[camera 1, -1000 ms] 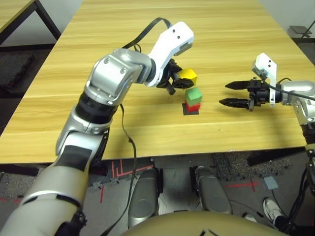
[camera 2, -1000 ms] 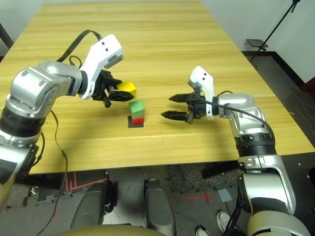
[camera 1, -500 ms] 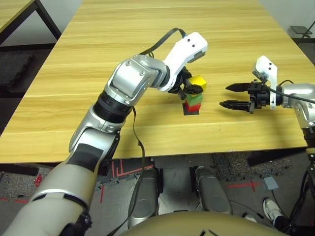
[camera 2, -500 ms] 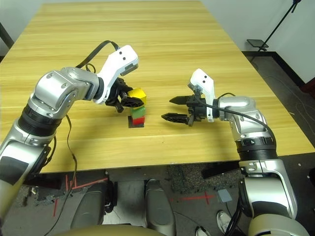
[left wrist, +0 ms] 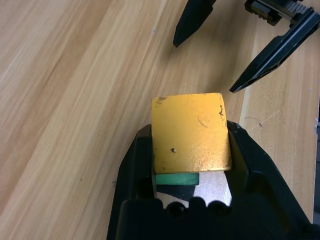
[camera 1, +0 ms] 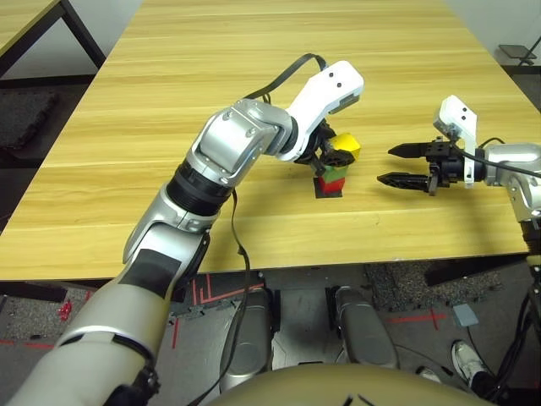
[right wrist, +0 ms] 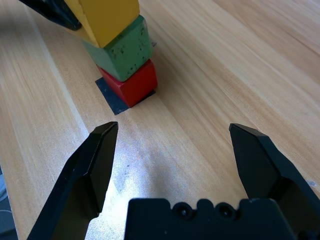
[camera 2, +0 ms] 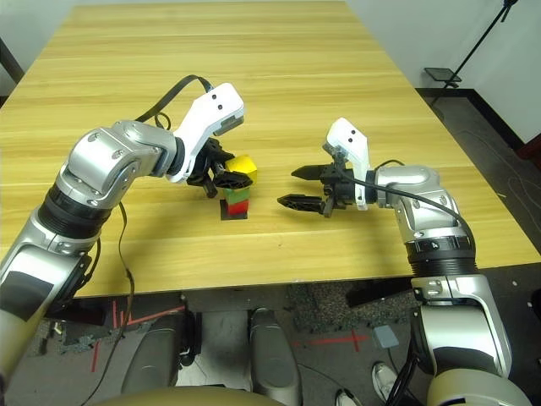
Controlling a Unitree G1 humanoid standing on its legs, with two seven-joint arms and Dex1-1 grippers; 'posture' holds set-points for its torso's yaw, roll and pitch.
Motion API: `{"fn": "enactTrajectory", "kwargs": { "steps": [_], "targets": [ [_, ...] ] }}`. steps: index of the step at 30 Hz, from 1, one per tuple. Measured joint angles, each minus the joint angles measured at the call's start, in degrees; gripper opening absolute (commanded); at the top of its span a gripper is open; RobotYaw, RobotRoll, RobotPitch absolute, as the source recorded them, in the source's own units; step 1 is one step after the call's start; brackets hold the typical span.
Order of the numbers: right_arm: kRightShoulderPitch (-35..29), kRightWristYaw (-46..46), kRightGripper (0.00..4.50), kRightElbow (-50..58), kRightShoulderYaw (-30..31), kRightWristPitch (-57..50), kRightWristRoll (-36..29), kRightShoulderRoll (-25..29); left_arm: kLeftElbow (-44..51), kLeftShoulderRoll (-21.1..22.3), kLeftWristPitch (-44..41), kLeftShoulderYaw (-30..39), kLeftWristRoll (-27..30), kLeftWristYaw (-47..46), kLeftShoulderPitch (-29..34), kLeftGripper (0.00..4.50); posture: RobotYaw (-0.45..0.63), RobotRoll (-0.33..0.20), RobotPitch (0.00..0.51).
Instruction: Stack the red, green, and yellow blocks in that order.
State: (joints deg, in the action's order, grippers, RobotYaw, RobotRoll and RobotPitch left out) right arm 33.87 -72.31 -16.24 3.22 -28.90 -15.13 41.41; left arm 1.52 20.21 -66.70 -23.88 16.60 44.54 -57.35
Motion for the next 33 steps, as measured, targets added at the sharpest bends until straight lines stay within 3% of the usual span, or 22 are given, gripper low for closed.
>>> {"fn": "enactTrajectory", "kwargs": {
  "steps": [4,9,13,16,18,21,24,27,33],
  "targets": [
    [-0.58,0.01,4.5,0.37,-0.04,-0.47,-0.85,0.03,0.04,0.92,1.52,-0.54,-0.12,0.52,0.03,4.48,0.22,-0.019,0.121],
    [-0.57,0.11,4.5,0.77,-1.25,-1.3,-2.03,0.72,6.82,4.75,0.78,3.3,2.45,1.86,0.17,4.48,0.2,-0.041,0.107],
    [-0.3,-0.38,4.5,0.76,-4.79,-3.27,-4.56,3.6,16.41,9.32,-6.61,17.04,6.94,0.1,0.93,4.48,0.19,-0.059,0.102],
    [0.62,1.67,4.5,-2.46,-8.26,-3.56,-5.31,6.14,21.21,11.1,-8.68,27.64,7.54,-4.1,7.83,4.48,0.2,-0.078,0.102],
    [1.37,4.61,4.5,-7.4,-10.71,-1.29,-4.93,6.97,21.74,8.48,-6.17,33.83,6.16,-9.1,13.69,4.48,0.2,-0.09,0.107],
    [4.37,13.77,4.5,-20.03,-16.05,7.12,-4.1,4.67,18.89,4.1,10.88,40.74,0.98,-17.52,25.92,4.48,0.2,-0.096,0.115],
    [7.48,21.61,4.5,-33.24,-20.97,18.06,-4.02,3.29,13.37,0.51,26.84,43.55,-2.73,-22.14,33.86,4.48,0.19,-0.104,0.116],
    [10.82,27.41,4.5,-43.42,-23.77,29.31,-3.53,3.01,7.9,-2.67,40.03,43.84,-4.67,-24.71,37.24,4.48,0.17,-0.111,0.122],
    [10.49,31.7,4.5,-53.23,-25.03,39.14,-1.85,3.25,-0.71,-5.12,55.07,43.73,-5.88,-27.89,38.94,4.48,0.16,-0.121,0.127]
  ]
}}
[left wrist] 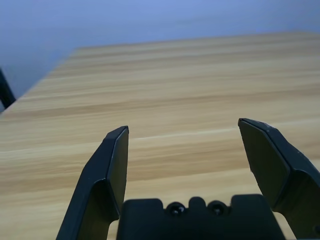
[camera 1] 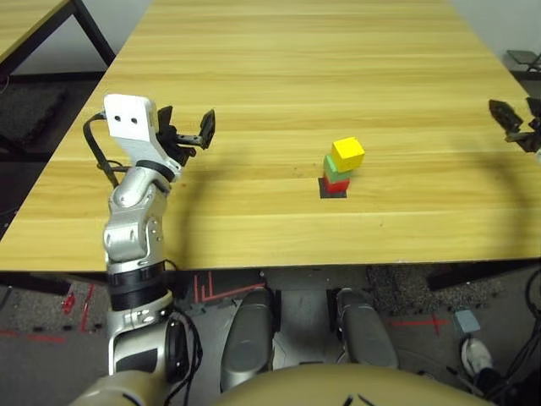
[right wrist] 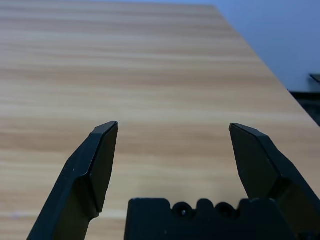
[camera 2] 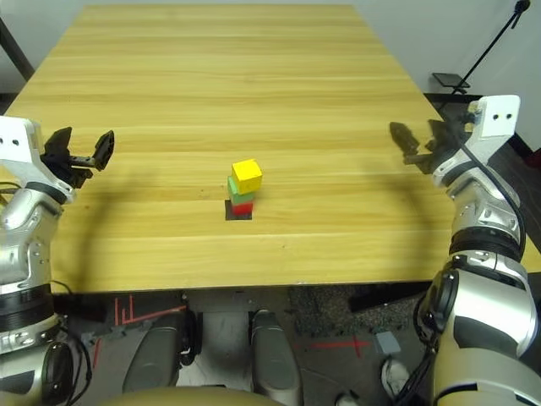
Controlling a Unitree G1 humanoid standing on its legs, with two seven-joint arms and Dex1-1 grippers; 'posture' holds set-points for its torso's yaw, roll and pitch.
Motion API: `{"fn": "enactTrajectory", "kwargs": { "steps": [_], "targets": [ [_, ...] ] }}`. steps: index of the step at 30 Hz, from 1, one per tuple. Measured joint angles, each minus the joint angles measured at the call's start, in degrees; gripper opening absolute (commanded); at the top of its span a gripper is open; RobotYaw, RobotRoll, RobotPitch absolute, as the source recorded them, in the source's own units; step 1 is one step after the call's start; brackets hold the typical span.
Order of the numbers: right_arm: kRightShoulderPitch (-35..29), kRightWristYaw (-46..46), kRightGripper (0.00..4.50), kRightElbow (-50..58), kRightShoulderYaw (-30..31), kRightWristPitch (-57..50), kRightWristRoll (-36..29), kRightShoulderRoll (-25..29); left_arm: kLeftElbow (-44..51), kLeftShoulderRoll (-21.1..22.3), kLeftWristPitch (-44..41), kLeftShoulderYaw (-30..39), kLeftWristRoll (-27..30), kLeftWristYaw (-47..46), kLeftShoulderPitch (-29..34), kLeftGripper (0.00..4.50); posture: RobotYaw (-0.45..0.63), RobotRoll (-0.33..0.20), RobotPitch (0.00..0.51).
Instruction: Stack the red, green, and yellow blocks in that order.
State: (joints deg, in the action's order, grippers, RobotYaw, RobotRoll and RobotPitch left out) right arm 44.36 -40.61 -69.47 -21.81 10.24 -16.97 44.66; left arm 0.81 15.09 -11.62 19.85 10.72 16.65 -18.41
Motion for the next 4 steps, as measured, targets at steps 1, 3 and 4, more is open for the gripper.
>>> {"fn": "enactTrajectory", "kwargs": {
  "steps": [1,3,4],
  "targets": [
    [-0.25,0.36,4.5,-0.69,-0.31,0.65,0.04,0.03,-1.2,-0.17,1.75,-0.12,-0.33,-0.25,0.75,4.48,0.16,-0.122,0.126],
    [-1.2,0.95,4.5,-1.67,-1.13,2.11,0.11,0.3,-4.22,-0.61,5.55,-0.18,-0.89,-0.94,2.04,4.48,0.15,-0.124,0.124],
    [-1.65,1.36,4.5,-2.04,-1.43,2.58,0.11,0.44,-5.34,-0.71,6.83,-0.14,-0.91,-1.29,2.66,4.48,0.16,-0.125,0.121]
  ]
}}
